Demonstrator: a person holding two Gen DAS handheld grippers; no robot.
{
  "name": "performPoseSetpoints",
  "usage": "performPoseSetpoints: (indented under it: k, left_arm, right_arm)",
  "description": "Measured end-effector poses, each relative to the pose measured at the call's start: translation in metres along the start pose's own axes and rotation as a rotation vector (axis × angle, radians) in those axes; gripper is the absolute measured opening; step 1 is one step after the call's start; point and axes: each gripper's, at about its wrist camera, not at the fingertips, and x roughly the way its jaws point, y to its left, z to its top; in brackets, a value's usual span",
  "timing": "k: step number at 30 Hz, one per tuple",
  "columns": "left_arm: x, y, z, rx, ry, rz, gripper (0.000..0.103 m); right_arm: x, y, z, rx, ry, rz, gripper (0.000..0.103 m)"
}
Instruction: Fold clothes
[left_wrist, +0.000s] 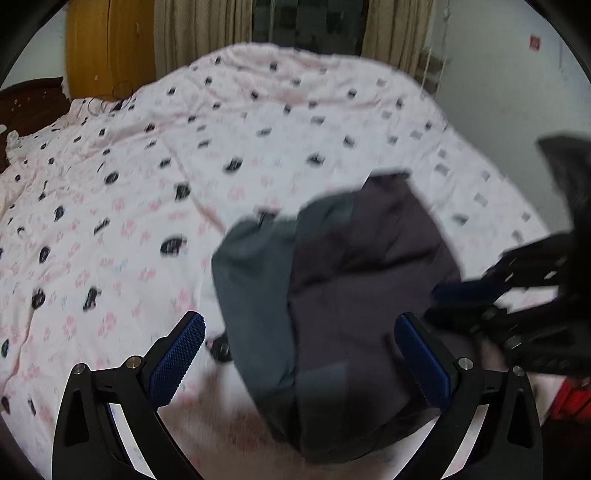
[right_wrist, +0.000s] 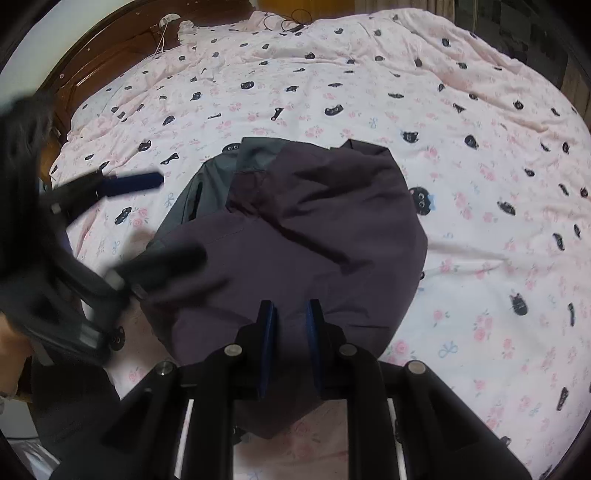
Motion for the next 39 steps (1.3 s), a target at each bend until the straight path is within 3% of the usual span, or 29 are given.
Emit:
performPoseSetpoints:
  k: [4,7,13,17,18,20,22,27,39]
  left_arm:
    - [0.027,0.006,-0.024,-0.061,0.025,-0.045,0.103]
    - [0.033,0.004,-0.031,-0.060,0.005,-0.020,0.103]
    - [0.021,0.008,-0.028,-0.083,-0.004,-0.049,0.103]
    - [-0.011,0.014,-0.028,-0.120,-0.074,-0.077,0.103]
    - [-0.020,0.015,-0.028,-0.122,-0.092,-0.079,0.103]
    - [-0.035,0.018,-0.026,-0.126,-0.120,-0.091,0.103]
    - [-0.048,0.023,-0.025,-0.143,-0.139,-0.114,0.103]
    - [-0.059,0.033,-0.022,-0.213,-0.126,-0.177,0.102]
    - [-0.062,0.014,-0.028,-0.236,-0.126,-0.167,0.102]
  right_arm:
    - [0.013,0.002,-0.009,-0.019,0.005,-0.012,0.019]
    - [0.021,0.010,-0.012,-0.033,-0.007,-0.045,0.020]
    - [0.014,0.012,-0.015,-0.009,-0.035,-0.046,0.020]
    - [-0.005,0.014,-0.020,0.016,-0.082,-0.045,0.020]
    - [-0.012,0.015,-0.021,0.023,-0.098,-0.045,0.025]
    - [-0.028,0.015,-0.024,0.050,-0.143,-0.038,0.060]
    - [-0.048,0.014,-0.029,0.082,-0.207,-0.028,0.073]
    - [-0.071,0.007,-0.042,0.138,-0.265,-0.015,0.073]
    - [-0.071,-0.012,-0.073,0.298,-0.272,0.030,0.073]
